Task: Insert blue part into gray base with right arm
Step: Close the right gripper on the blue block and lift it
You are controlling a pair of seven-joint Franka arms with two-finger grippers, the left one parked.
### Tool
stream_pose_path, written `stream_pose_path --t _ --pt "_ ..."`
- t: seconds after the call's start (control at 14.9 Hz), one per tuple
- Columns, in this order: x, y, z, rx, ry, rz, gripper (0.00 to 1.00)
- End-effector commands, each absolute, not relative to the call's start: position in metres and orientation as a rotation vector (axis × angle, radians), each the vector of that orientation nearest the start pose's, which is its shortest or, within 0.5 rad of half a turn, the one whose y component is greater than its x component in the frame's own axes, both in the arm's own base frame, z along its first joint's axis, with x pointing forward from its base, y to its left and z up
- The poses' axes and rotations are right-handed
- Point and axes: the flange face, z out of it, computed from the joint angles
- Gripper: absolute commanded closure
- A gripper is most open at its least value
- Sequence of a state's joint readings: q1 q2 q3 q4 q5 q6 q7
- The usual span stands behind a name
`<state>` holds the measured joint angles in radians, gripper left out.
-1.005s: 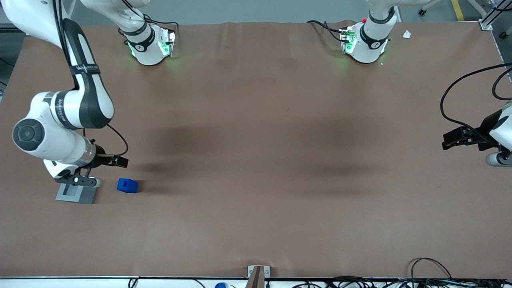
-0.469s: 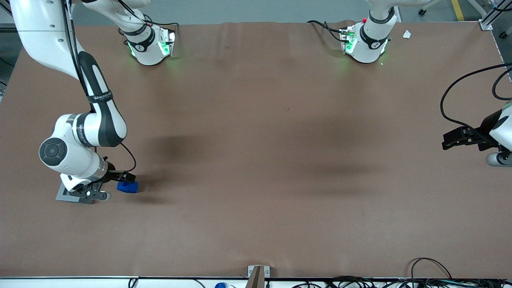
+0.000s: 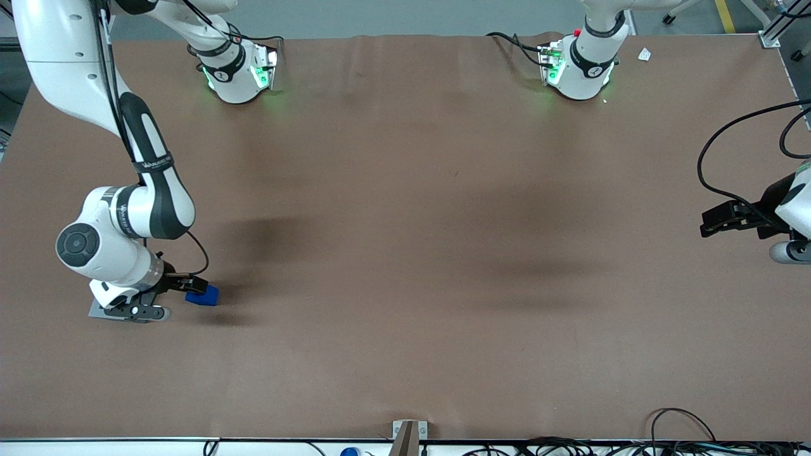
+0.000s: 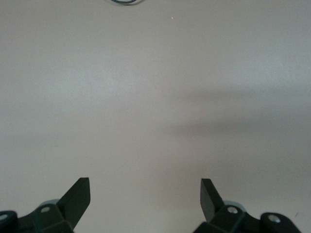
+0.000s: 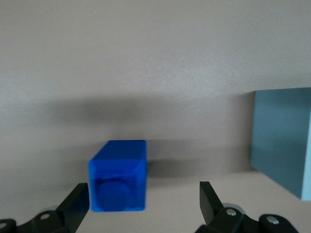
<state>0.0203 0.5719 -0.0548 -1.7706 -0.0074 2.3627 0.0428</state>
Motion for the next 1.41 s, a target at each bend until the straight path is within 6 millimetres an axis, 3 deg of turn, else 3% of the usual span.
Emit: stream_pose_path --t 0.0,0.94,1.34 --pt "0.667 -0.019 0.240 -3.160 0.071 -0.044 0.00" --pt "0.666 -0.005 0.229 -3.111 0.094 -0.020 0.01" --pt "0.665 -0.007 0.223 -3.111 0.074 -0.006 0.28"
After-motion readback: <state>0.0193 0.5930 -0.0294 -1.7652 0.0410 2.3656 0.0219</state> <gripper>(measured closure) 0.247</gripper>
